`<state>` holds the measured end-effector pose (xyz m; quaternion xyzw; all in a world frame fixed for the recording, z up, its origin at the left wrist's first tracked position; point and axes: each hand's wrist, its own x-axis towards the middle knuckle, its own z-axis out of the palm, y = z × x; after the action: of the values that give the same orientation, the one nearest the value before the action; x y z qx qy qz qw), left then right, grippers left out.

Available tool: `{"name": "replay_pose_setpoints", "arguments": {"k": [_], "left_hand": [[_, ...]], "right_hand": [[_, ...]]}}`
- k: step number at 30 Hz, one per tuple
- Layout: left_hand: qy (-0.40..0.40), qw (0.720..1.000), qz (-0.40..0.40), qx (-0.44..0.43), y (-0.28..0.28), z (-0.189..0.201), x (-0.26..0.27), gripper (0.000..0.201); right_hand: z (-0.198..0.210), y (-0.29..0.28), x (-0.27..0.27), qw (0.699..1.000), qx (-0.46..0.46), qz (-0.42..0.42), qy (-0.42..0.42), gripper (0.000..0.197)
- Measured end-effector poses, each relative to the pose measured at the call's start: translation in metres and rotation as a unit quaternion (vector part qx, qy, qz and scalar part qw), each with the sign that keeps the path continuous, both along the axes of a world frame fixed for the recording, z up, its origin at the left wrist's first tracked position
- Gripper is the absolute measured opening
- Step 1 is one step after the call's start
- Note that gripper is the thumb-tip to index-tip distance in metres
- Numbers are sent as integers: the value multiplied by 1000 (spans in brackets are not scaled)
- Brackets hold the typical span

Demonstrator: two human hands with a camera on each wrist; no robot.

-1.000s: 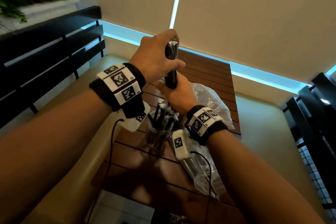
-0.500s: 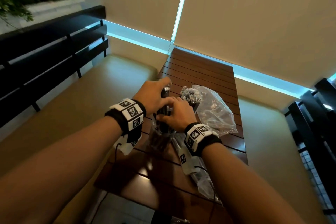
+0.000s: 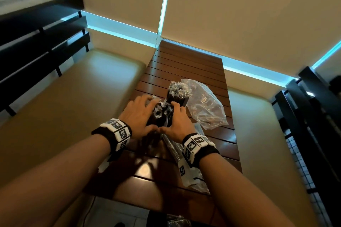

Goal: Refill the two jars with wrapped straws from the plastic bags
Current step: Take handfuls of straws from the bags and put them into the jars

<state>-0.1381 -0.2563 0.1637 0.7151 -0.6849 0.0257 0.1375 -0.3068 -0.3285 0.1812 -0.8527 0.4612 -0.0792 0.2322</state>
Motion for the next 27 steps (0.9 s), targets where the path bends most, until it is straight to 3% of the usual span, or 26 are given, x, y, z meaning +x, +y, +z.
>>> {"name": "replay_pose_setpoints", "arguments": {"k": [3,5,7,9,14,17,20,24,27], "left_hand": [[92,992,76,-36,1,10,13,106],[187,970,155,-29,0,12,22,95],[229,953,194,45,-1,7,30,73],[220,950,182,126,-1,-3,31,51],[220,950,166,144,-6,-11,18,23],[222,945,189,150,-12,-14,16,19],[233,939,206,148,-16,-18,17,22],[226,937,218,154,-20,-20,18,23],[155,953,212,149,-21,-14,13,39]], "right_hand": [[-5,-4,6,998,57,-21,-21,113],[-7,-5,15,996,64,-23,-49,116],[-9,-4,24,996,54,-17,-71,117],[-10,-2,33,996,44,-10,-83,114],[-13,-3,52,995,28,-1,-91,86],[-15,-11,52,997,4,-8,-72,67],[-15,-16,49,998,-18,-26,-56,61],[-12,-15,43,998,-26,-37,-50,69],[-3,-13,31,995,-95,-23,-23,78]]}}
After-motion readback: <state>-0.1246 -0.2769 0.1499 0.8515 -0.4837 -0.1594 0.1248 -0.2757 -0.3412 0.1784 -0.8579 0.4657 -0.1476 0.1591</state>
